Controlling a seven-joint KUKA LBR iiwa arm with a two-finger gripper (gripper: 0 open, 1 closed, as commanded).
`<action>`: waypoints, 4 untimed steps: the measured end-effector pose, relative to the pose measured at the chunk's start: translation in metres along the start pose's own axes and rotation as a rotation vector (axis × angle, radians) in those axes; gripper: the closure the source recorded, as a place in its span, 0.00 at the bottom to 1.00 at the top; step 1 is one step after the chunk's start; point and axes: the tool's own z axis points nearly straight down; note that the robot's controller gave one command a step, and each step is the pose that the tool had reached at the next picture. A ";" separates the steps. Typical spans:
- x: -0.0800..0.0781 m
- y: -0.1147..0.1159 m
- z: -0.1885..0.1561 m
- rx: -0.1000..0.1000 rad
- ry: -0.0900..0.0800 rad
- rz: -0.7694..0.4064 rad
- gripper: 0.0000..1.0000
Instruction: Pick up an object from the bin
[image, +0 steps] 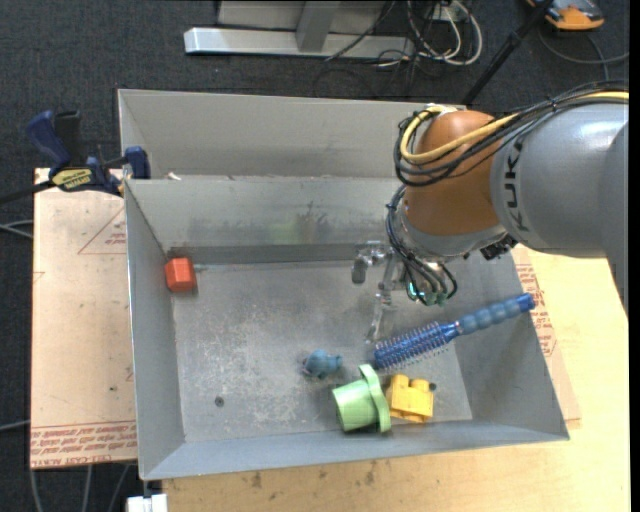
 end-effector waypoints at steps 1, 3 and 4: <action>0.025 -0.065 0.057 -0.001 -0.004 -0.262 0.00; 0.000 -0.139 0.063 -0.001 -0.011 -0.401 1.00; -0.057 -0.149 -0.099 0.005 -0.017 -0.420 1.00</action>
Offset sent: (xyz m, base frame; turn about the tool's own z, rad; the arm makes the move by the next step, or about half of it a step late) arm -0.0261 -0.0655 -0.0585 -0.2674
